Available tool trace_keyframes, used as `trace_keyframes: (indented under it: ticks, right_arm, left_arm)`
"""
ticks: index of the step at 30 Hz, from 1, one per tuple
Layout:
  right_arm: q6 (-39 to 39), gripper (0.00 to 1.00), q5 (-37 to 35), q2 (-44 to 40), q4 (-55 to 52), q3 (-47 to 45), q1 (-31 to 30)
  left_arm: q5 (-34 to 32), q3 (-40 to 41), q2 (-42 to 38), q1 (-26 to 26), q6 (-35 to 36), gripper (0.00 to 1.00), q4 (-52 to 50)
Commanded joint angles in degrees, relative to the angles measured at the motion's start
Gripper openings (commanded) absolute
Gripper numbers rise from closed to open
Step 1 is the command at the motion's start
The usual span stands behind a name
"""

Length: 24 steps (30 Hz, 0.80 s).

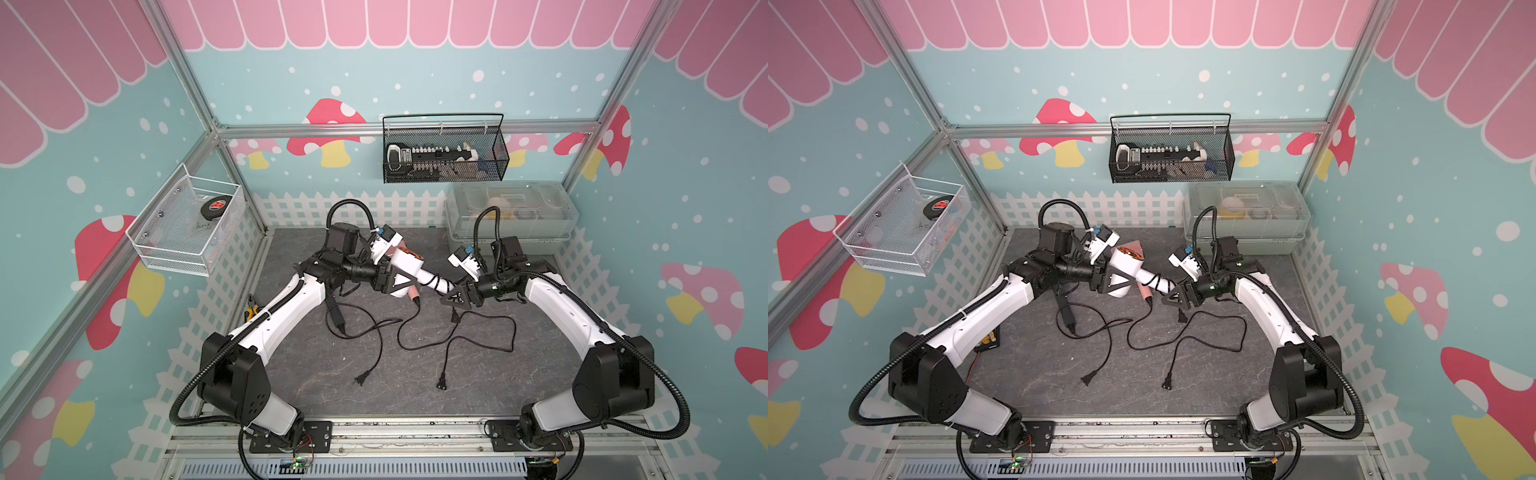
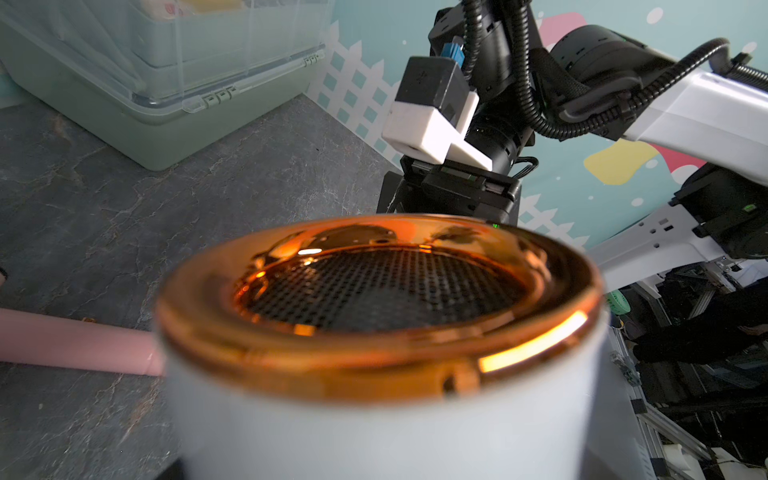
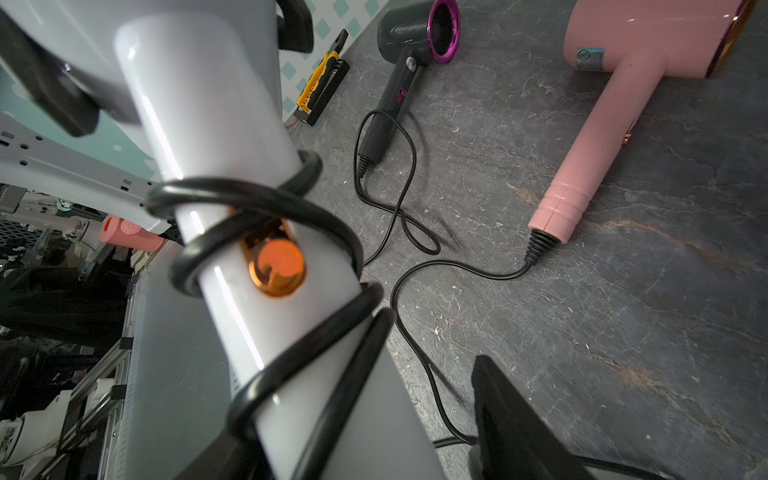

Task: Wrap the cord around the hair dryer
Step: Place the hair dryer at the center of the board.

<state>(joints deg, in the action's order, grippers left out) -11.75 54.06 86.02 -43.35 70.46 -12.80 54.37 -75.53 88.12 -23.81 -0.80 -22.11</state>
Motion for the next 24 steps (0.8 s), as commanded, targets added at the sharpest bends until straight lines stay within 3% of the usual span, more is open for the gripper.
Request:
trace_keyframes:
  ticks: [1, 10, 16, 24]
  right_arm:
    - [0.5, 0.61, 4.6, 0.6, 0.2, 0.6, -1.7]
    - [-0.3, 0.59, 1.0, 2.7, -1.6, 2.5, -2.4]
    - [0.7, 0.48, -1.7, 3.6, -0.7, 3.0, -2.4]
    - [5.6, 0.49, -3.2, 3.6, 6.9, 0.2, -2.4]
  left_arm:
    - [1.5, -1.8, 1.2, -1.9, 3.2, 0.0, 1.6]
    - [1.4, -4.1, 3.9, -3.9, 6.0, 0.0, -2.7]
    - [1.7, -4.8, 5.1, -4.8, 6.5, 0.0, -4.0]
    - [2.1, -7.9, 7.3, -5.9, 8.8, 0.0, -7.9]
